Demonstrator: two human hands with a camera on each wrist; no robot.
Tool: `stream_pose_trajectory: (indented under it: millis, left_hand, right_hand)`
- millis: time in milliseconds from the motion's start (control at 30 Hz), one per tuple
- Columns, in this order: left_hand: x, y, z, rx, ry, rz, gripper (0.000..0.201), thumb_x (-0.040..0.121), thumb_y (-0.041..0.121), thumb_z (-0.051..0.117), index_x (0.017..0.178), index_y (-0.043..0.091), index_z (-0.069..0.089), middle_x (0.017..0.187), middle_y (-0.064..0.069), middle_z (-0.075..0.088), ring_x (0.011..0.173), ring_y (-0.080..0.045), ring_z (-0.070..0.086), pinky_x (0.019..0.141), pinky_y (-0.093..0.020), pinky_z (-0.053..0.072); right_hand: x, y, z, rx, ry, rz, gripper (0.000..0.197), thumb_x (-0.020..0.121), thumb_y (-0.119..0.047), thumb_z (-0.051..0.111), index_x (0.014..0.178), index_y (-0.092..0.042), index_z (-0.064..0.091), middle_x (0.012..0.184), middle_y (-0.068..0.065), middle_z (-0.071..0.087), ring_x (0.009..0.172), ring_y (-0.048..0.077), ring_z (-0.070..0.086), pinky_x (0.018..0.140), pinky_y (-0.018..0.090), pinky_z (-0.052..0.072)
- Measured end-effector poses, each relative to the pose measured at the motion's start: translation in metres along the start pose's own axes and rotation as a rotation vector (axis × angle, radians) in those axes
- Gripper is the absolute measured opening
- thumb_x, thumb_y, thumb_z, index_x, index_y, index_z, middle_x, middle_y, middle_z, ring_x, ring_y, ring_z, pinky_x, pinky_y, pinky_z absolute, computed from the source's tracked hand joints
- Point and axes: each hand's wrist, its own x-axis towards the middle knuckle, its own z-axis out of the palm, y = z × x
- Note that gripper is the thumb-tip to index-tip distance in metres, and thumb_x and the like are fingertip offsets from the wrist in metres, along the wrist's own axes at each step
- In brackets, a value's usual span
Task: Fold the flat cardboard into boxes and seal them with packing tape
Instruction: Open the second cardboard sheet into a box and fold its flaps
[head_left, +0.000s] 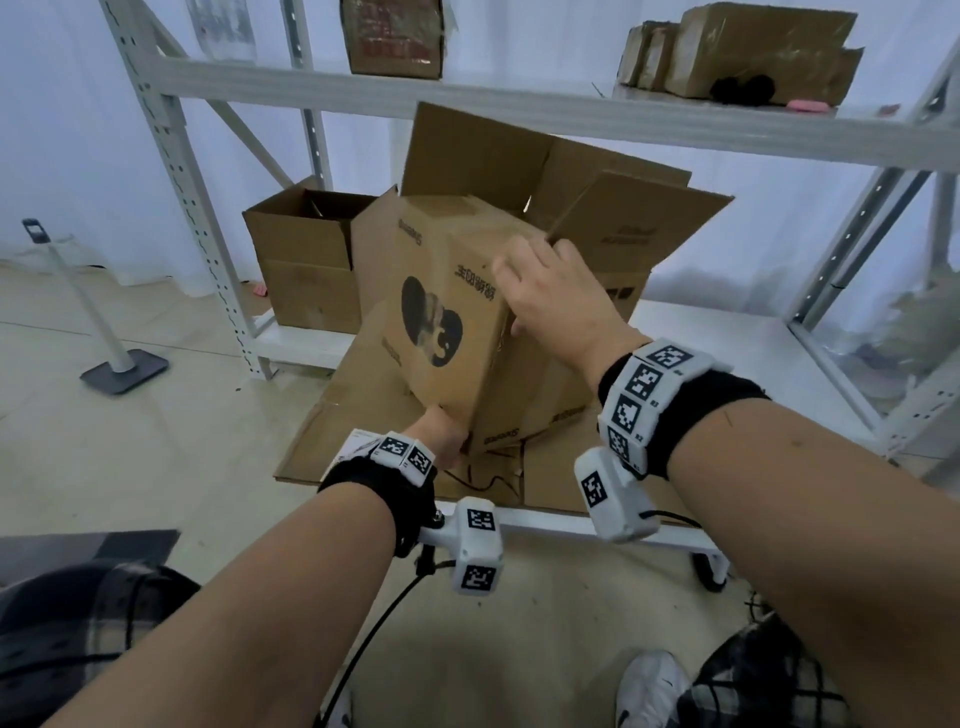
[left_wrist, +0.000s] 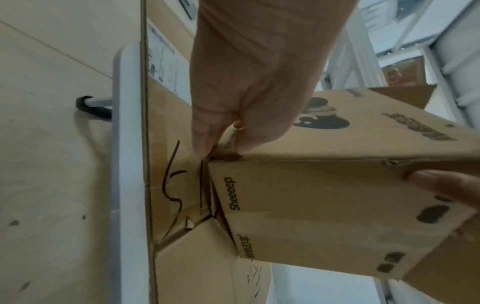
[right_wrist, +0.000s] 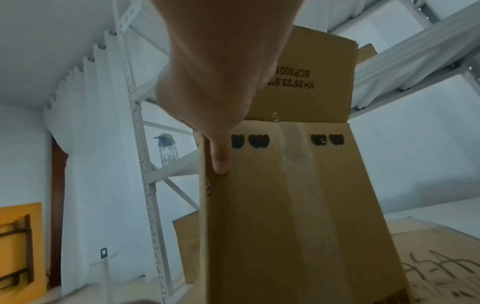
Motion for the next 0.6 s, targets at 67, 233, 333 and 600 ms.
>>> stream_pose_trajectory:
  millis: [67, 233, 333, 600]
  left_hand:
    - [-0.005, 0.010, -0.008, 0.194, 0.015, -0.015, 0.038, 0.095, 0.007, 0.050, 0.129, -0.009, 0.048, 0.128, -0.028, 0.055, 0.108, -0.036, 0.058, 0.089, -0.041, 0.050]
    - [-0.022, 0.060, -0.051, 0.316, 0.360, 0.360, 0.060, 0.095, 0.013, 0.052, 0.148, 0.008, 0.023, 0.145, -0.020, 0.034, 0.129, -0.036, 0.040, 0.105, -0.041, 0.035]
    - [-0.032, 0.086, -0.072, 0.479, 0.447, 0.622, 0.064, 0.093, 0.005, 0.051, 0.149, 0.011, 0.022, 0.150, -0.017, 0.023, 0.135, -0.035, 0.032, 0.110, -0.040, 0.030]
    - [-0.044, 0.099, -0.096, 1.044, 0.369, 0.779, 0.057, 0.095, 0.033, 0.054, 0.148, 0.029, 0.032, 0.150, -0.001, 0.039, 0.139, -0.026, 0.032, 0.116, -0.048, 0.023]
  right_hand:
    - [-0.005, 0.001, 0.007, 0.027, 0.035, -0.063, 0.044, 0.072, -0.019, 0.078, 0.110, -0.002, 0.063, 0.101, 0.013, 0.061, 0.089, 0.028, 0.060, 0.070, 0.036, 0.048]
    - [-0.003, 0.001, -0.003, 0.133, -0.030, -0.202, 0.047, 0.086, -0.033, 0.068, 0.119, -0.002, 0.056, 0.115, 0.012, 0.055, 0.104, 0.028, 0.053, 0.086, 0.037, 0.045]
    - [-0.004, -0.009, -0.010, 0.241, 0.050, -0.306, 0.026, 0.075, -0.018, 0.080, 0.090, -0.002, 0.066, 0.089, 0.013, 0.062, 0.078, 0.028, 0.059, 0.065, 0.037, 0.049]
    - [-0.016, -0.003, -0.011, 0.397, 0.217, -0.238, 0.017, 0.068, 0.005, 0.066, 0.083, -0.001, 0.062, 0.072, 0.014, 0.059, 0.055, 0.027, 0.055, 0.042, 0.025, 0.036]
